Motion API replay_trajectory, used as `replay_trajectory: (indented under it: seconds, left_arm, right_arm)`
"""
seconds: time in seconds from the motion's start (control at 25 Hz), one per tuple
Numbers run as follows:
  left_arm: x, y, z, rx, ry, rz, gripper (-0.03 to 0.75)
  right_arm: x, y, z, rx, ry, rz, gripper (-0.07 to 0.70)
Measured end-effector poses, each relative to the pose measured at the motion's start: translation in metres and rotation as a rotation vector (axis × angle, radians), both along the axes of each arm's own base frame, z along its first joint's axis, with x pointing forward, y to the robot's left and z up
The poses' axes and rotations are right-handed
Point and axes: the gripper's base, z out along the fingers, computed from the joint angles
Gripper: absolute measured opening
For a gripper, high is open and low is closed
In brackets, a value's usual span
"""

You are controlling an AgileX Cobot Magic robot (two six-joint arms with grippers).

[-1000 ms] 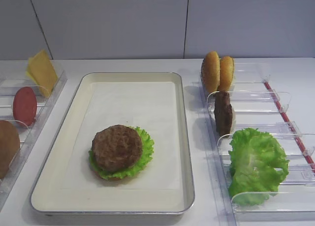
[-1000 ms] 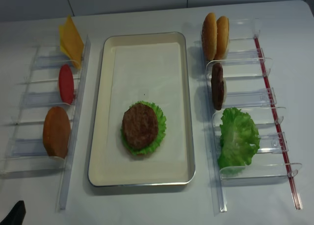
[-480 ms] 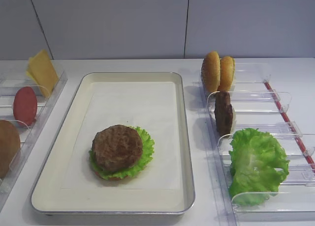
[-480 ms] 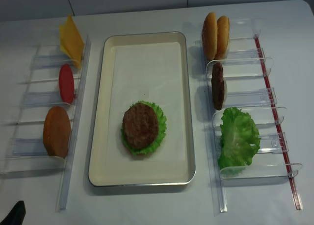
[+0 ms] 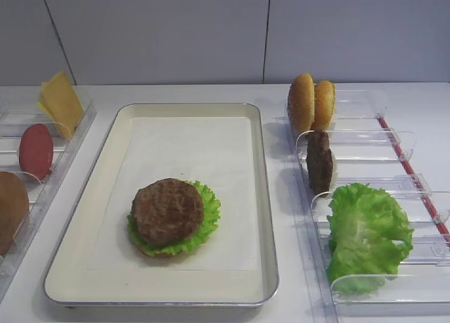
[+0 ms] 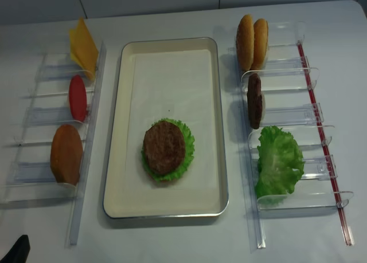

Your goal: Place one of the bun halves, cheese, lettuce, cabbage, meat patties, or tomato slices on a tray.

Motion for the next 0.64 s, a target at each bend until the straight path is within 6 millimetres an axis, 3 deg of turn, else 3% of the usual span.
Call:
replay_trajectory:
  seconds: [0.64]
  left_arm:
    - [0.0,0.0,0.0,0.0,0.0,0.0,0.545]
  right_arm:
    - [0.0,0.0,0.0,0.0,0.0,0.0,0.408]
